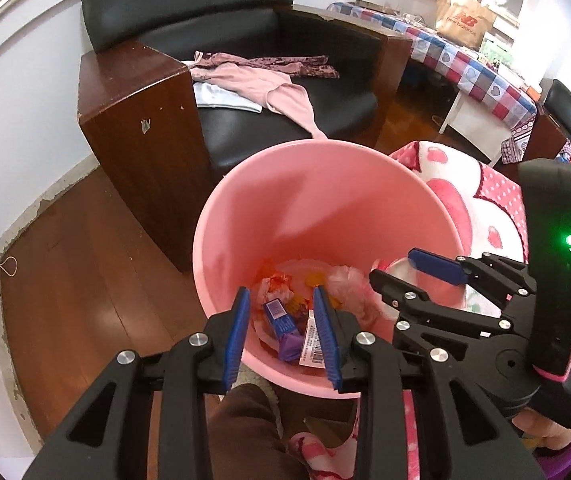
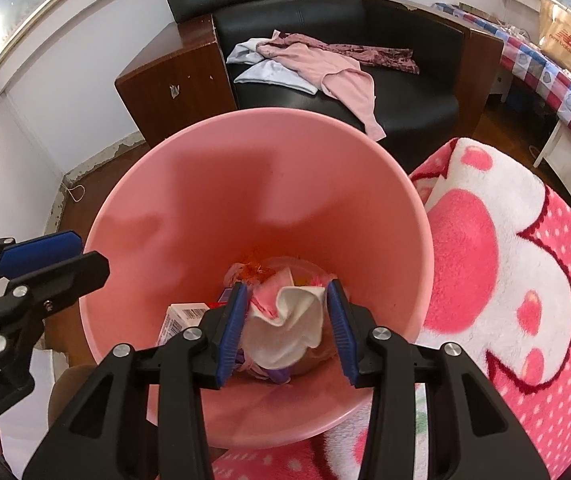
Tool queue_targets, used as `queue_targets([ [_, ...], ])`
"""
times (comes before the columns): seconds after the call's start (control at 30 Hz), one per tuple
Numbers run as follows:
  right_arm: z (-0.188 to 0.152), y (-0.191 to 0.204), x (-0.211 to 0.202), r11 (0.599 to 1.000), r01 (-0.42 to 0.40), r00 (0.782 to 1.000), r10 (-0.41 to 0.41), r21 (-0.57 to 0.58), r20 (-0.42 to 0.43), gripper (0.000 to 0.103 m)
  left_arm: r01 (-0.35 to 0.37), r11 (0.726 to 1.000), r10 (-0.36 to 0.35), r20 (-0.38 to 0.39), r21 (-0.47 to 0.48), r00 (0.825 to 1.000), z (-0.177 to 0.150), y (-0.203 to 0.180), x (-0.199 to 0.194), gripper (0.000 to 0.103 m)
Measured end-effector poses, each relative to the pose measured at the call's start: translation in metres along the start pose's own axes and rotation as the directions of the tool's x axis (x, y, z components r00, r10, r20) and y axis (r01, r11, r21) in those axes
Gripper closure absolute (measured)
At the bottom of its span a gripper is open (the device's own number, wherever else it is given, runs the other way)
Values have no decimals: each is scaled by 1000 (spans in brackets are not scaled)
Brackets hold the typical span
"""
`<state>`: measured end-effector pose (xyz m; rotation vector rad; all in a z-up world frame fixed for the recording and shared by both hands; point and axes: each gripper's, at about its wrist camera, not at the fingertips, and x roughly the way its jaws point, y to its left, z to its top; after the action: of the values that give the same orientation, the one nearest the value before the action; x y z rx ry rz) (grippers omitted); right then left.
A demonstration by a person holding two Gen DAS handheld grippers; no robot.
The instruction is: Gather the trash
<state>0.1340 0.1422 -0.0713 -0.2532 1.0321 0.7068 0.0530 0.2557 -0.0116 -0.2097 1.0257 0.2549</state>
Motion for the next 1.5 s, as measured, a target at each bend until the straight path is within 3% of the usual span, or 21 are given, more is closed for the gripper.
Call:
queue_targets([
  [0.27, -1, -1, -6, 1000, 0, 1000, 0, 5, 4, 61, 10, 1000, -10, 28, -6, 1000, -4, -2, -9, 71],
  [0.6, -7, 2, -36, 1000, -19, 997, 19, -2, 74, 61, 5, 999, -2, 80, -33, 997, -10, -1, -25, 71],
  [1.17, -39, 16, -83, 997, 54, 978, -43, -47, 206, 61, -16, 996, 33, 185, -91, 982, -26, -5, -51, 70],
  [1.2, -41, 16, -85, 997, 58, 976, -47, -45, 214, 61, -19, 995, 37, 191, -95, 981, -27, -6, -52, 69],
  [1.27, -44, 15, -89, 997, 60, 974, -50, -40, 222, 61, -17, 994, 39, 210, -107, 977, -31, -7, -56, 56],
  [1.5, -60, 11, -103, 998, 68, 962, -61, -15, 265, 61, -5, 994, 31, 234, -110, 972, -39, -16, -62, 54],
])
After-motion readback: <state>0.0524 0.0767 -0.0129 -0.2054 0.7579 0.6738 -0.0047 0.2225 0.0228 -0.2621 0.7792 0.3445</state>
